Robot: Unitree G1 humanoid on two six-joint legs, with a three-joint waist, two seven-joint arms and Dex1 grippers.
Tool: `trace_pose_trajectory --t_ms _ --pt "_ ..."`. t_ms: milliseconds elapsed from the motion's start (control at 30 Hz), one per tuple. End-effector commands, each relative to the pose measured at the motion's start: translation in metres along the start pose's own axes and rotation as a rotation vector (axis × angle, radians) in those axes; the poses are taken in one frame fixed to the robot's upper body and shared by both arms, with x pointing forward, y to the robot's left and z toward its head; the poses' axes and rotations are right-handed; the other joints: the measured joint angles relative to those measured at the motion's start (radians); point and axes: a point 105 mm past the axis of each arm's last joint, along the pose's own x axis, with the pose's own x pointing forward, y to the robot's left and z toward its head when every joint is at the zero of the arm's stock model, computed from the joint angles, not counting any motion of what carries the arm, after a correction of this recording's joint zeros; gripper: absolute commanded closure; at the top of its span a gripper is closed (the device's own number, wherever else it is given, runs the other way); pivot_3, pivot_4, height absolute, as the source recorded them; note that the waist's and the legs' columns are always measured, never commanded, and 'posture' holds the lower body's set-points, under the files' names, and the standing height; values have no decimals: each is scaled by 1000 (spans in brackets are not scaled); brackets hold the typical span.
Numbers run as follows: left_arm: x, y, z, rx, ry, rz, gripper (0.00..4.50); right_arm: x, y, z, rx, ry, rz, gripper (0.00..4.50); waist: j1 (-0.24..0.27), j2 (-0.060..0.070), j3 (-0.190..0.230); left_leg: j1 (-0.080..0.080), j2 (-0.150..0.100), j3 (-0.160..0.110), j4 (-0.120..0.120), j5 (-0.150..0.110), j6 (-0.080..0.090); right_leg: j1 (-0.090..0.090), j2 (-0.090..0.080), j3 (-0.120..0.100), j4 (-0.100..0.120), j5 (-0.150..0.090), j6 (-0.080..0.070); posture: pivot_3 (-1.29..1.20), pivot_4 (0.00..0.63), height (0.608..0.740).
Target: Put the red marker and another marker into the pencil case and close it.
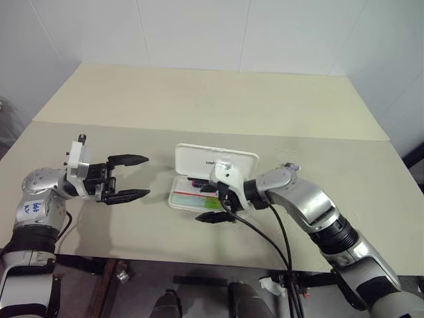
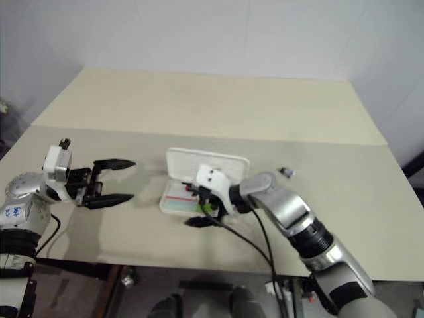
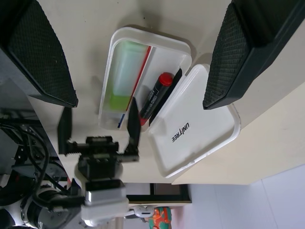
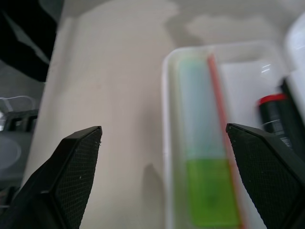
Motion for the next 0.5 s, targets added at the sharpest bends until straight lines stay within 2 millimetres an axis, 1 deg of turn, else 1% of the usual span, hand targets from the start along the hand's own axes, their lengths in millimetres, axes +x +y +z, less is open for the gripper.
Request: trace_pose_trajectory --t_ms 33,200,300,367,433,500 --pt "-3 -8 10 50 -15 -96 0 -14 -6 10 -34 -32 -45 71 1 0 0 0 0 0 0 0 0 0 0 0 0 0 0 0 150 740" --pt "-2 -8 10 50 -17 -96 0 -21 -5 11 -31 -41 -61 71 -1 0 0 0 0 0 0 0 0 0 0 0 0 0 0 0 150 740" --pt "-2 -9 10 48 -21 -100 0 -40 -8 10 -18 -45 -81 71 1 0 0 0 0 0 0 0 0 0 0 0 0 0 0 0 150 740" --pt "-2 -9 10 45 -20 -102 0 -56 -10 4 -10 -16 -98 71 3 0 0 0 0 0 0 0 0 0 0 0 -1 0 0 0 150 740" --pt "-3 -10 10 45 -20 -103 0 -63 -9 0 -6 -1 -105 71 6 0 0 0 0 0 0 0 0 0 0 0 -1 0 0 0 150 740" --pt "-2 -9 11 44 -24 -103 0 -79 -10 -5 6 24 -121 71 6 0 0 0 0 0 0 0 0 0 0 0 -1 0 0 0 150 740"
